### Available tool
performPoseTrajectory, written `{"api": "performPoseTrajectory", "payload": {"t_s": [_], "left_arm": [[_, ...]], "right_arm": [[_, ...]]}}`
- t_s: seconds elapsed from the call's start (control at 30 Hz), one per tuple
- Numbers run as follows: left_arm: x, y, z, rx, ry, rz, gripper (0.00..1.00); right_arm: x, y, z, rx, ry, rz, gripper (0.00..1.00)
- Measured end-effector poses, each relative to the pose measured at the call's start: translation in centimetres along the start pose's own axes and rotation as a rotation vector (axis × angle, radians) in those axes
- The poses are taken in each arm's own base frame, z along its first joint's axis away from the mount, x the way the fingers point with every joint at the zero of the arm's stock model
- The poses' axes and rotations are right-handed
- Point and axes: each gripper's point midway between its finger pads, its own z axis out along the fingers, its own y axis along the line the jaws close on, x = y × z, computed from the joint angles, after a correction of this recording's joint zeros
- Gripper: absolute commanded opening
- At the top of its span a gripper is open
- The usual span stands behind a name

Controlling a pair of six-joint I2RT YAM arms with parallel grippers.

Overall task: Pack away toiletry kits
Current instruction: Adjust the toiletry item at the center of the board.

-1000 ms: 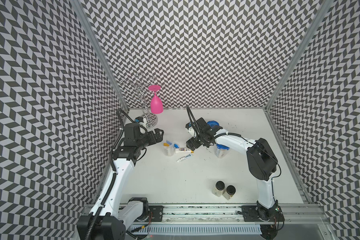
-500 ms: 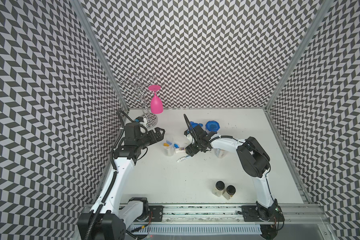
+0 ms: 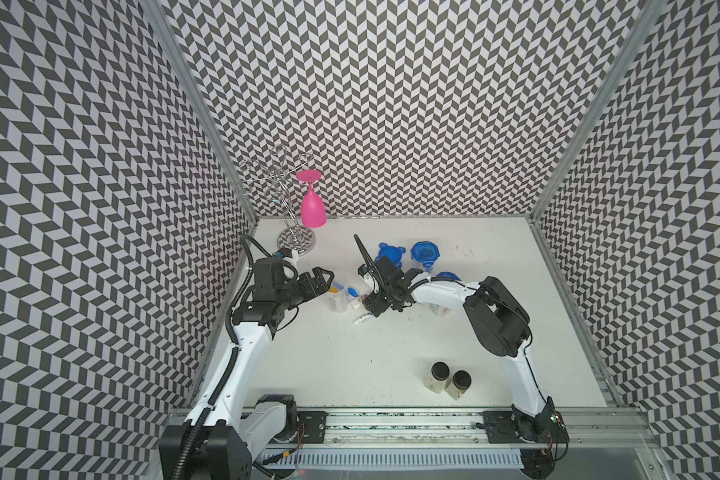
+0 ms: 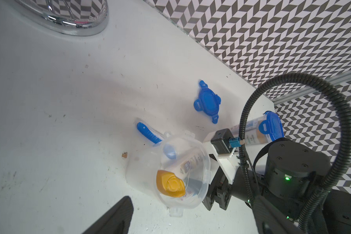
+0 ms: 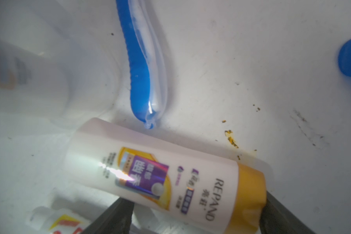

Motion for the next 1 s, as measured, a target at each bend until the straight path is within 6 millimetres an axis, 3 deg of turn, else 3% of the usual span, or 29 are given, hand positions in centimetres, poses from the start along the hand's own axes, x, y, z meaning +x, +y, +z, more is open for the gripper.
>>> {"api": "performPoseTrajectory", "payload": {"t_s": [0.33, 0.77, 1.0], "left_arm": [[-0.2, -1.3, -1.2, 0.044, -0.030, 0.057, 0.95], [0.8, -2.9, -0.8, 0.092, 0.004, 0.109, 0.95], [1.1, -3.2, -0.7, 0.091, 0.010, 0.119, 0.95]], "right_arm": [[-1.1, -1.5, 0.3, 0.005, -0.001, 0.088, 0.90], [-0.7, -5.3, -0.2, 0.026, 0.007, 0.220, 0.88], [-1.2, -5.7, -0.3, 0.004, 0.027, 0.280, 0.88]]}}
